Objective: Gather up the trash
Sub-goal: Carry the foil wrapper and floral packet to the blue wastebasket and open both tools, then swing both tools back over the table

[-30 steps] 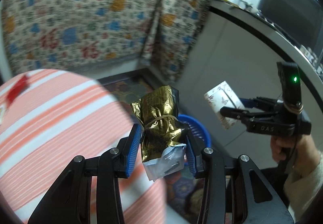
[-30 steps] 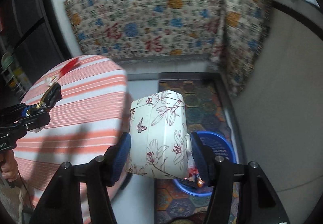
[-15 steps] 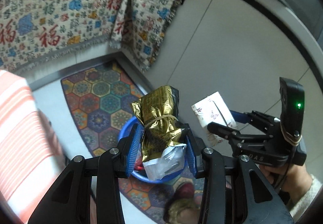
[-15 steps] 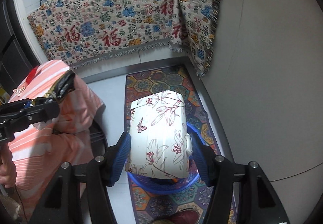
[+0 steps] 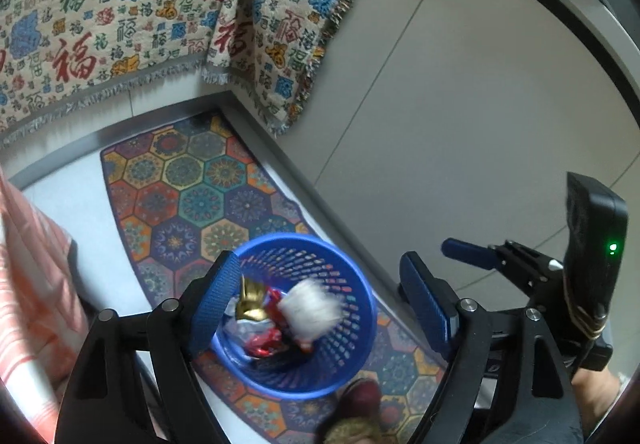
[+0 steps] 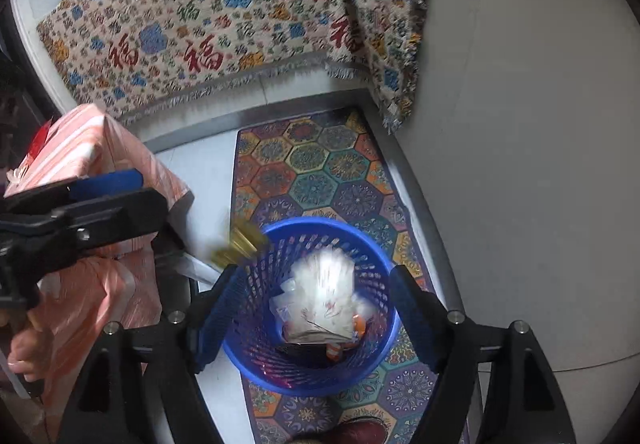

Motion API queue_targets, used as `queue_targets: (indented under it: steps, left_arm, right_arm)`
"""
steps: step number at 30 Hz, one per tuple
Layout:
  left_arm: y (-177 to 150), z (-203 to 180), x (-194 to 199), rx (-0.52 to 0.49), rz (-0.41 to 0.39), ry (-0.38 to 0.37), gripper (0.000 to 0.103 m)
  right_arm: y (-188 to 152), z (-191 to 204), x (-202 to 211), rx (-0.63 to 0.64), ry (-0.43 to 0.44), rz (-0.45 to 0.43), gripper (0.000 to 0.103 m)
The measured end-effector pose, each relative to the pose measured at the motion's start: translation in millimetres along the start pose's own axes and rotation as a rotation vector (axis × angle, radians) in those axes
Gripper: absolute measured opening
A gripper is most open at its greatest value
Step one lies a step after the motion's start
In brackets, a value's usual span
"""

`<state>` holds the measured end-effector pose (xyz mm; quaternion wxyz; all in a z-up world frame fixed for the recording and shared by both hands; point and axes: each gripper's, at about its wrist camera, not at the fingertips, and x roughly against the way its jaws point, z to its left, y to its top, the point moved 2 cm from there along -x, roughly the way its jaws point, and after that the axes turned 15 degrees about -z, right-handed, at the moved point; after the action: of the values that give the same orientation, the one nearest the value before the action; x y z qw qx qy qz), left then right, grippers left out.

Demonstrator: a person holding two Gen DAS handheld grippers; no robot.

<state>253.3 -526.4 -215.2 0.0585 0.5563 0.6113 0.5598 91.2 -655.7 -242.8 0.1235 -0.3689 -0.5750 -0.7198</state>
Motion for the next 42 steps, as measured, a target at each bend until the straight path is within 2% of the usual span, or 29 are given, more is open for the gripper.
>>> queue_targets:
  steps: [4, 9, 12, 15, 18, 22, 25, 27, 31, 34, 39, 42]
  left_arm:
    - [7.4, 6.7, 28.8, 0.013, -0.045, 0.003, 0.084]
    - [12.4, 27.2, 99.3, -0.012, -0.093, 0.061, 0.086]
    - [3.3, 55.9, 151.8, -0.017, -0.112, 0.137, 0.089]
    - [-18.1, 96.4, 198.2, -0.026, -0.112, 0.249, 0.09]
    - [-47.6, 144.9, 238.5, -0.038, -0.083, 0.385, 0.09]
    - [-82.5, 221.2, 280.3, 0.002, -0.042, 0.542, 0.09]
    - [-94.3, 266.8, 303.9, 0.052, -0.045, 0.614, 0.09]
    - [-98.1, 292.7, 316.3, 0.079, -0.053, 0.65, 0.09]
    - [-104.1, 338.0, 333.0, 0.093, -0.065, 0.704, 0.09]
    - [-103.1, 359.2, 343.4, 0.107, -0.071, 0.72, 0.093]
    - [-99.9, 378.1, 342.4, 0.113, -0.064, 0.738, 0.103]
    - [-97.6, 381.2, 340.0, 0.11, -0.062, 0.729, 0.103]
  right_arm:
    - [9.0, -2.4, 18.3, 0.005, -0.033, -0.078, 0.077]
    - [22.8, 12.0, 45.6, 0.074, -0.085, -0.194, 0.078]
    - [29.5, 30.9, 57.1, 0.099, -0.082, -0.23, 0.081]
    - [33.0, 63.2, 65.6, 0.124, -0.049, -0.249, 0.081]
    - [35.6, 117.0, 75.3, 0.17, 0.032, -0.261, 0.081]
    - [28.7, 214.9, 82.3, 0.276, 0.18, -0.234, 0.081]
    - [16.2, 294.4, 78.2, 0.332, 0.297, -0.166, 0.081]
    - [7.2, 342.6, 70.1, 0.365, 0.346, -0.129, 0.081]
    - [-6.6, 416.5, 42.1, 0.417, 0.376, -0.075, 0.081]
    - [-10.9, 458.7, 15.8, 0.432, 0.352, -0.055, 0.081]
    - [-20.6, 500.4, -8.3, 0.447, 0.317, -0.034, 0.081]
    - [-20.4, 503.4, -16.5, 0.391, 0.333, -0.038, 0.082]
